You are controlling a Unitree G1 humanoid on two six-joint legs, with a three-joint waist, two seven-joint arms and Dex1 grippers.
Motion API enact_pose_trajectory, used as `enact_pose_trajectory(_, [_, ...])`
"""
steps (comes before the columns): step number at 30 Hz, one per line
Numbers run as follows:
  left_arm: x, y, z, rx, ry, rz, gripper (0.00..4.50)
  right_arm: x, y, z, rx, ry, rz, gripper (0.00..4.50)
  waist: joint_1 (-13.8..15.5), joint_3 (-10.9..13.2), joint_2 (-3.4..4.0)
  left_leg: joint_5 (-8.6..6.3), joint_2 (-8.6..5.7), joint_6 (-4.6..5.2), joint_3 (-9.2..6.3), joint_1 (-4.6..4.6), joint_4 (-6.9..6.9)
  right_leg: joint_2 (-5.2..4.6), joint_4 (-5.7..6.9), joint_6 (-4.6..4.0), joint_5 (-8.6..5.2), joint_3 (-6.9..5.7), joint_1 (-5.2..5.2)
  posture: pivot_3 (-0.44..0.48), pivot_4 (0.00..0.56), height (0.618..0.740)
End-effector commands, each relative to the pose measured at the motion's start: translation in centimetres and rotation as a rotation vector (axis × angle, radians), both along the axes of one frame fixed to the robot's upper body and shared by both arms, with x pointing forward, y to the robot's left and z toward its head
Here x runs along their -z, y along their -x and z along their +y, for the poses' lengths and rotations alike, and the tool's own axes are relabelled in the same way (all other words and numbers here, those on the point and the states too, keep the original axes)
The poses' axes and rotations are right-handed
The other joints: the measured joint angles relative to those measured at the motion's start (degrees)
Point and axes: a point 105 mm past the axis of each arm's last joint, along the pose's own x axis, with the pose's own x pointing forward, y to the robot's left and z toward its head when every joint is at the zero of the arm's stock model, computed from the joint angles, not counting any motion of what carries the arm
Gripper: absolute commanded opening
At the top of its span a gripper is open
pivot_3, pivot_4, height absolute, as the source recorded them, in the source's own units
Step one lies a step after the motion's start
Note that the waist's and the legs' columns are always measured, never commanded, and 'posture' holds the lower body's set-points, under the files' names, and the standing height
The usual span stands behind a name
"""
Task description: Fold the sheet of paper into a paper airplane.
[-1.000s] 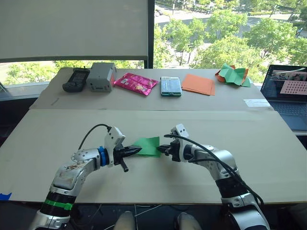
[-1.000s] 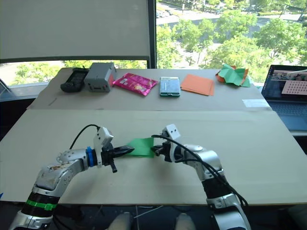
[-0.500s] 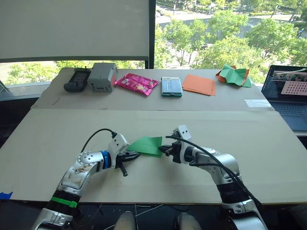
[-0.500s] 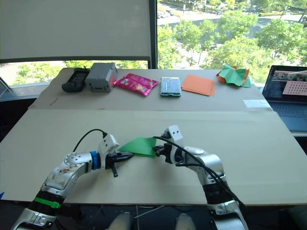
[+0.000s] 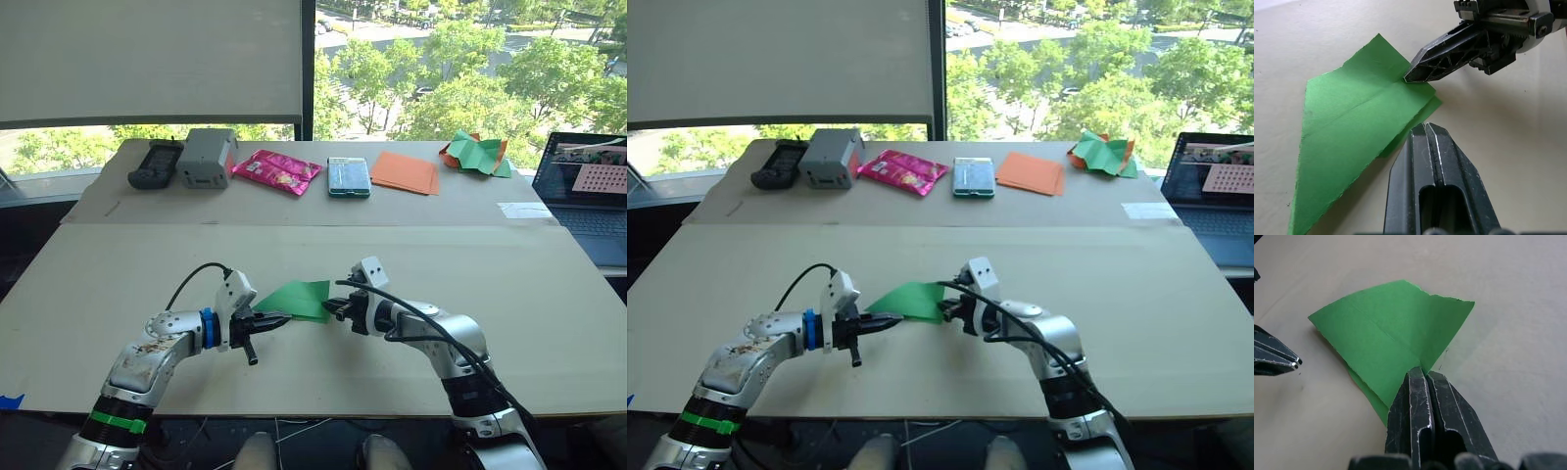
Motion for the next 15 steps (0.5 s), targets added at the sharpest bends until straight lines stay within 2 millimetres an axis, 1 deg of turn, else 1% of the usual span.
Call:
enact_pose_trajectory(1, [-2.3, -0.7, 0.0, -0.038, 0.074, -0.048, 0.0, -1.0, 0.3, 0.5, -0.019, -0.006, -0.04, 0.03, -0.01, 0.0, 0.0, 0.0, 0.0, 0.0, 0.0, 0.0, 0.0, 0.0, -0.02, 0.0, 0.0, 0.0, -0.01, 0.0, 0.15, 0.706])
enact_pose_trajectory(3, [-1.5, -1.9, 0.4, -0.096, 0.022, -0.066, 0.0, -0.9, 0.4, 0.6, -0.019, -0.009, -0.037, 0.03, 0.13, 0.0, 0.0, -0.01, 0.0, -0.01, 0.01, -0.01, 0.02, 0.0, -0.04, 0.0, 0.0, 0.0, 0.01, 0.0, 0.15, 0.706])
enact_pose_trajectory(5, [-0.7, -2.5, 0.6, -0.122, -0.013, -0.069, 0.0, -0.9, 0.5, 0.7, -0.019, -0.011, -0.032, 0.03, 0.22, 0.0, 0.0, 0.0, 0.0, 0.0, 0.01, -0.02, 0.03, 0.0, -0.04, 0.0, 0.0, -0.01, 0.0, 0.0, 0.15, 0.706])
enact_pose_trajectory(12, [1.9, -2.0, 0.6, -0.089, -0.079, -0.026, 0.0, -0.9, 0.7, 0.5, -0.006, -0.008, -0.029, 0.03, 0.12, 0.0, 0.0, 0.03, 0.0, 0.04, 0.01, -0.01, 0.02, 0.0, 0.0, 0.01, 0.01, 0.0, 0.03, 0.0, 0.15, 0.706])
enact_pose_trajectory(15, [2.6, -2.1, 0.7, -0.096, -0.087, -0.009, 0.0, -1.0, 0.8, 0.4, -0.003, -0.013, -0.031, 0.03, 0.13, -0.01, 0.01, 0.03, 0.0, 0.05, 0.01, 0.0, 0.0, 0.01, 0.01, 0.01, 0.01, -0.01, 0.02, 0.0, 0.15, 0.706])
